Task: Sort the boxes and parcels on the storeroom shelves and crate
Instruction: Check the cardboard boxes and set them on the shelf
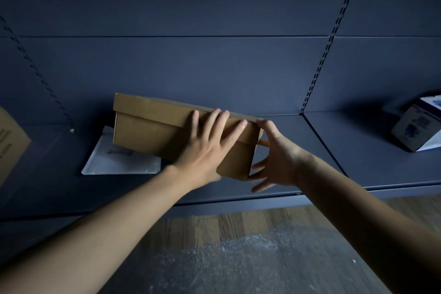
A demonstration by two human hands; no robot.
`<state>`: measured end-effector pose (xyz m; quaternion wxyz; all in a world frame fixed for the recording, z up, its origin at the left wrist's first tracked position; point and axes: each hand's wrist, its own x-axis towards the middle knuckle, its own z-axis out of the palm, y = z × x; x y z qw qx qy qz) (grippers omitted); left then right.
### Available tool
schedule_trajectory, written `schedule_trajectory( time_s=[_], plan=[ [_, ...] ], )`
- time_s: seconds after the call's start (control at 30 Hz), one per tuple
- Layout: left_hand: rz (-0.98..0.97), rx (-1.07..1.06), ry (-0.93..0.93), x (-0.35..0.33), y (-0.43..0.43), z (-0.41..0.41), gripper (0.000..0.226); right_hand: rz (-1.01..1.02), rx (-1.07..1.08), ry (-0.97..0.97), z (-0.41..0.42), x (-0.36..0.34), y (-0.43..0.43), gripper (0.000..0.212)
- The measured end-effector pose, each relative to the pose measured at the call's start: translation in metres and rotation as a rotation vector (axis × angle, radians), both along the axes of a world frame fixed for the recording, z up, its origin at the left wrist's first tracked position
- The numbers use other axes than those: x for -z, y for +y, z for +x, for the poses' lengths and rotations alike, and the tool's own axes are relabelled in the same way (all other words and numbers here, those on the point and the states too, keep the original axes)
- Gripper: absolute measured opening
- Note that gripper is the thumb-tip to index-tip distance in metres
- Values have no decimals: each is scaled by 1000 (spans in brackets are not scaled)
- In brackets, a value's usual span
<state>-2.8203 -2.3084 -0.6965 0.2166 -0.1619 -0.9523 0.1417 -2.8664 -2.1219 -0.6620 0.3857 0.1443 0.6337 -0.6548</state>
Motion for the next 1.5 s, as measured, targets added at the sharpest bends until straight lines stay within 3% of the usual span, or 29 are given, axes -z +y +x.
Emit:
schedule_trajectory(
  time_s=[0.17, 0.3, 0.43, 0.53, 0.77, 1.17, 1.33, 1.5],
  plan=[
    [31, 129, 17, -3, -15, 12, 150, 81, 116, 107, -18, 7, 25, 99],
    [122, 224, 62, -12, -16, 21, 137, 106, 160, 131, -25, 15, 45, 103],
    [236, 312, 84, -17, -26, 22, 115, 25, 189, 145, -26, 14, 51, 93],
    [264, 325, 70, -18, -37, 22, 126, -9, 167, 155, -24, 13, 49, 79],
    [262, 226, 37, -11, -61, 26, 131, 22, 212, 136, -26, 7, 31, 65],
    [117, 104, 148, -6, -49, 25, 124, 51, 352, 173, -21, 12, 13, 80],
    [67, 42, 133, -5, -7, 20, 148, -1, 235, 81, -15, 8, 12, 76],
    [57, -66, 129, 10, 25, 20, 149, 22, 76, 14, -2, 10, 7, 50]
  ],
)
